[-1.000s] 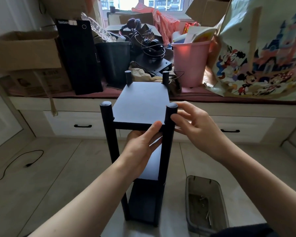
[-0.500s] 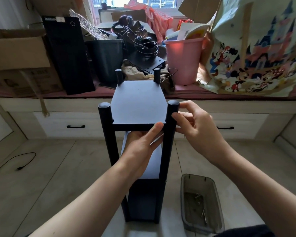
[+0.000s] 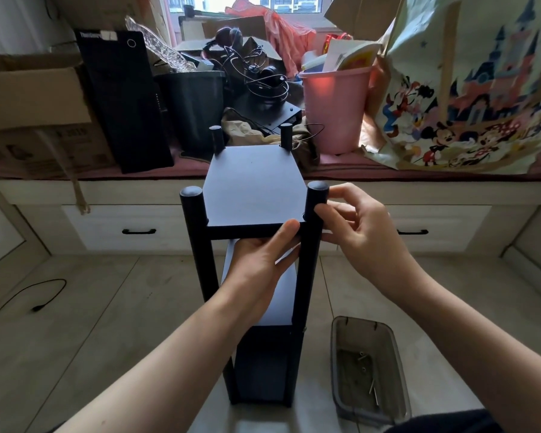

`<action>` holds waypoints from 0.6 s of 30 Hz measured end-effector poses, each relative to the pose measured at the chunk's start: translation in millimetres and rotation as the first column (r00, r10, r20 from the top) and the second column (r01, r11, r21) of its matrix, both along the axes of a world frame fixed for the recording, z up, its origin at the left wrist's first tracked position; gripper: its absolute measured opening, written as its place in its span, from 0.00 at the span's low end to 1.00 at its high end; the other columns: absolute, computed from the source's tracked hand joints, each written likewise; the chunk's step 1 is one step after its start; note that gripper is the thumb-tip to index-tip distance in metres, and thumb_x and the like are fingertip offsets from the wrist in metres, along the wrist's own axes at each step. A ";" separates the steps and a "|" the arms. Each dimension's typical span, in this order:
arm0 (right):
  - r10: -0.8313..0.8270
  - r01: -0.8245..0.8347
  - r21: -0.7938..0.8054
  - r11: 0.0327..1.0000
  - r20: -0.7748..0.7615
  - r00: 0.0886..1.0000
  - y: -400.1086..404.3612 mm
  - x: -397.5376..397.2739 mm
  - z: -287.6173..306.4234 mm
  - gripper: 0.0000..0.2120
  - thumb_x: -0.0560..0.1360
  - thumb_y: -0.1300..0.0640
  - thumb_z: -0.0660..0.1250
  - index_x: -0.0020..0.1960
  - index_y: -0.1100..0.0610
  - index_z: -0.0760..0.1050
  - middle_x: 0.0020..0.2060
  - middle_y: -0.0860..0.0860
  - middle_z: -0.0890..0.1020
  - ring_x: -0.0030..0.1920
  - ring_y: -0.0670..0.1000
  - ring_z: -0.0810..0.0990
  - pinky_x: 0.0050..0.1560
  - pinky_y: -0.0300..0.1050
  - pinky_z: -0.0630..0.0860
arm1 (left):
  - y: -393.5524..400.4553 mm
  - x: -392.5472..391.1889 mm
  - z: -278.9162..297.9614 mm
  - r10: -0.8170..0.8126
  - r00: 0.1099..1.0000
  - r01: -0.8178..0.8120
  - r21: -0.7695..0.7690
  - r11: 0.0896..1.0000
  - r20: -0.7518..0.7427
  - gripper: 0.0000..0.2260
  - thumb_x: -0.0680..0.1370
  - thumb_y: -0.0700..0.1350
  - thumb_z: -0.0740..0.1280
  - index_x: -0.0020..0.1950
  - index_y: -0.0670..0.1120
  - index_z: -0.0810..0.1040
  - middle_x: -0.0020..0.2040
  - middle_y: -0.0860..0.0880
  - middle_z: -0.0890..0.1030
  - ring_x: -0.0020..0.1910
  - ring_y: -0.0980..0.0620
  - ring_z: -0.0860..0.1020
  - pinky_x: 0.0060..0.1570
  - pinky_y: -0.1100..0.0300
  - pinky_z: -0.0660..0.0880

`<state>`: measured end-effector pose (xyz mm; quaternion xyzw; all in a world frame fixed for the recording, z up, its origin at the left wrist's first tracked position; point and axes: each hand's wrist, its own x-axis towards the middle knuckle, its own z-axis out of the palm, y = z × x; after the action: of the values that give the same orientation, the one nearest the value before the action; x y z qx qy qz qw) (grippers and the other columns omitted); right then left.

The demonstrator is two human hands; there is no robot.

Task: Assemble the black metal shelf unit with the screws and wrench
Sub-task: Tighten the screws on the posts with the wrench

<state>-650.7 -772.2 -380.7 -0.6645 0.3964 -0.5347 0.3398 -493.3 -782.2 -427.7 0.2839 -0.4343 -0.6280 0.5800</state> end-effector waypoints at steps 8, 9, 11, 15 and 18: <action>-0.018 0.018 0.023 1.000 0.012 1.000 0.0 -0.8 0.0 0.06 0.79 0.60 0.66 0.56 0.58 0.76 0.46 0.54 0.86 0.48 0.49 0.86 0.50 0.47 0.83 | 1.0 -1.3 1.7 0.007 1.000 -0.006 -0.021 1.000 0.018 0.22 0.74 0.47 0.73 0.67 0.42 0.78 0.61 0.44 0.83 0.63 0.46 0.81 0.61 0.55 0.78; -0.005 0.004 0.042 0.999 0.024 1.000 -0.1 -2.1 0.9 0.06 0.79 0.60 0.66 0.56 0.58 0.76 0.47 0.54 0.86 0.49 0.50 0.86 0.50 0.48 0.83 | 1.1 -2.9 2.3 0.019 1.000 -0.019 -0.015 1.000 0.021 0.23 0.74 0.46 0.73 0.68 0.41 0.77 0.61 0.44 0.83 0.62 0.46 0.81 0.61 0.55 0.78; 0.020 -0.022 0.067 0.998 0.030 0.999 0.6 -5.1 1.7 0.07 0.79 0.61 0.66 0.57 0.58 0.76 0.50 0.54 0.85 0.50 0.51 0.85 0.52 0.49 0.82 | 2.4 -7.2 3.9 0.049 0.999 -0.049 0.000 0.999 0.022 0.24 0.73 0.45 0.73 0.68 0.41 0.77 0.60 0.44 0.84 0.61 0.47 0.81 0.60 0.55 0.79; -0.013 0.014 0.030 0.999 -0.020 1.000 2.7 -9.7 0.5 0.09 0.79 0.61 0.67 0.59 0.57 0.76 0.52 0.52 0.84 0.51 0.46 0.84 0.53 0.41 0.79 | 8.3 -15.5 7.1 0.082 0.996 -0.082 -0.004 0.997 0.038 0.21 0.71 0.46 0.73 0.64 0.43 0.80 0.58 0.46 0.85 0.59 0.48 0.83 0.55 0.59 0.80; -0.020 0.021 0.040 0.999 -0.026 0.999 2.0 -12.9 0.1 0.09 0.79 0.60 0.67 0.59 0.57 0.76 0.51 0.51 0.85 0.52 0.46 0.84 0.53 0.42 0.80 | 14.9 -16.1 8.4 0.076 0.984 -0.081 0.023 0.996 0.164 0.23 0.71 0.51 0.72 0.65 0.47 0.80 0.58 0.50 0.85 0.60 0.52 0.82 0.61 0.54 0.77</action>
<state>-663.6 -770.1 -380.6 -0.6604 0.4179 -0.5215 0.3425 -509.3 -767.3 -419.3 0.3597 -0.4592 -0.5857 0.5628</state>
